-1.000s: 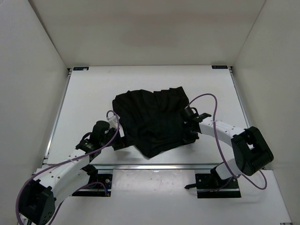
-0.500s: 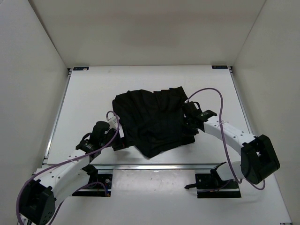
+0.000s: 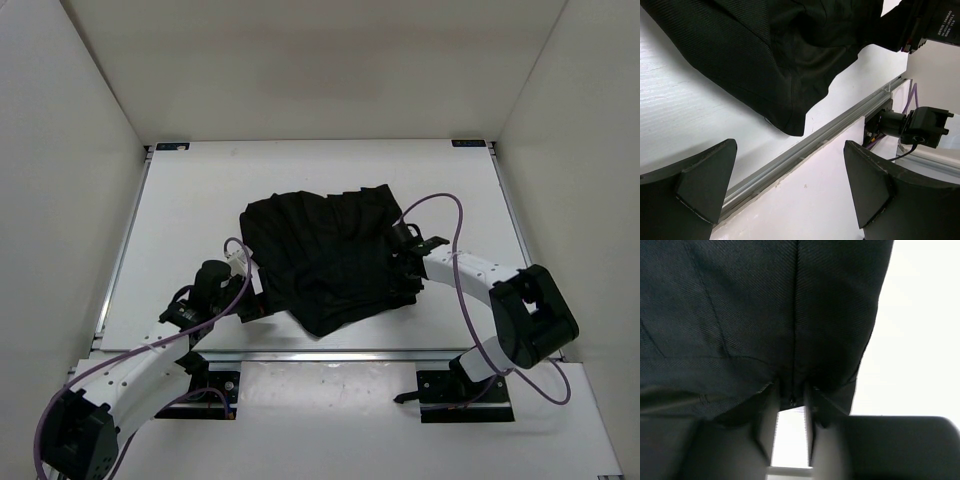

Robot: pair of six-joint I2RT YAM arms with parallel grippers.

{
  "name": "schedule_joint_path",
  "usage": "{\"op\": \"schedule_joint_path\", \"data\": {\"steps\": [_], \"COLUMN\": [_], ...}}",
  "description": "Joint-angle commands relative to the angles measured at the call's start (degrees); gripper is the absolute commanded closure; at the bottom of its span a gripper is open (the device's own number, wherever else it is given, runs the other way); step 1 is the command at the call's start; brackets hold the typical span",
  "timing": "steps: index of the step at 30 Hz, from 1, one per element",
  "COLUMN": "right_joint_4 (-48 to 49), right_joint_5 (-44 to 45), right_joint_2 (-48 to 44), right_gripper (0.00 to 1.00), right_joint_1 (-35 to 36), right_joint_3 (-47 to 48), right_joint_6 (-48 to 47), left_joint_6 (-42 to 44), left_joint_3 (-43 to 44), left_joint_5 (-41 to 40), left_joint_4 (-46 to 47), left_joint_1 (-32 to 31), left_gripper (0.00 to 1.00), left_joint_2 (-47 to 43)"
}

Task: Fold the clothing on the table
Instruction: Flatten the skirt out

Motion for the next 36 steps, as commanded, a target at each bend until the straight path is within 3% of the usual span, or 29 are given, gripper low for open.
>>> {"op": "schedule_joint_path", "data": {"steps": [1,6,10,16,18,27,31,34,36], "right_joint_4": [2.7,0.5,-4.4,-8.3,-7.9,-2.5,3.6,6.8,9.1], "right_joint_5": [1.9,0.9,-2.4,-9.0,-10.8,-20.5,-33.3,-39.9,-39.1], "right_joint_2": [2.9,0.2,-3.9,-7.9,-9.3,-12.7,-8.8,-0.9,0.5], "right_gripper": [0.81,0.95,0.91,0.93,1.00,1.00,1.00,1.00,1.00], "right_joint_1": [0.4,0.8,-0.4,-2.7,-3.2,-5.5,-4.4,-1.6,0.3], "right_joint_3": [-2.4,-0.4,5.7,12.4,12.7,10.7,20.8,38.4,48.4], "right_joint_6": [0.8,0.9,0.1,-1.3,-1.3,0.3,2.0,3.3,4.3], "left_joint_6": [0.2,-0.1,0.0,-0.2,-0.1,-0.5,-1.4,-2.5,-0.9], "left_joint_3": [-0.6,-0.7,-0.8,-0.8,-0.7,-1.0,-1.5,-2.2,-0.9], "left_joint_5": [0.9,0.8,1.1,1.0,1.0,1.1,0.9,3.3,4.2], "left_joint_4": [-0.1,0.8,1.2,1.0,1.1,0.5,0.0,-1.0,-3.9], "left_joint_1": [0.5,0.7,0.4,0.8,0.7,1.0,4.7,10.0,12.1], "left_gripper": [0.01,0.01,0.01,0.01,0.01,0.01,0.02,0.01,0.02], "left_joint_2": [-0.8,-0.5,-0.1,-0.7,-0.7,-1.1,-4.8,-9.7,-10.9]}}
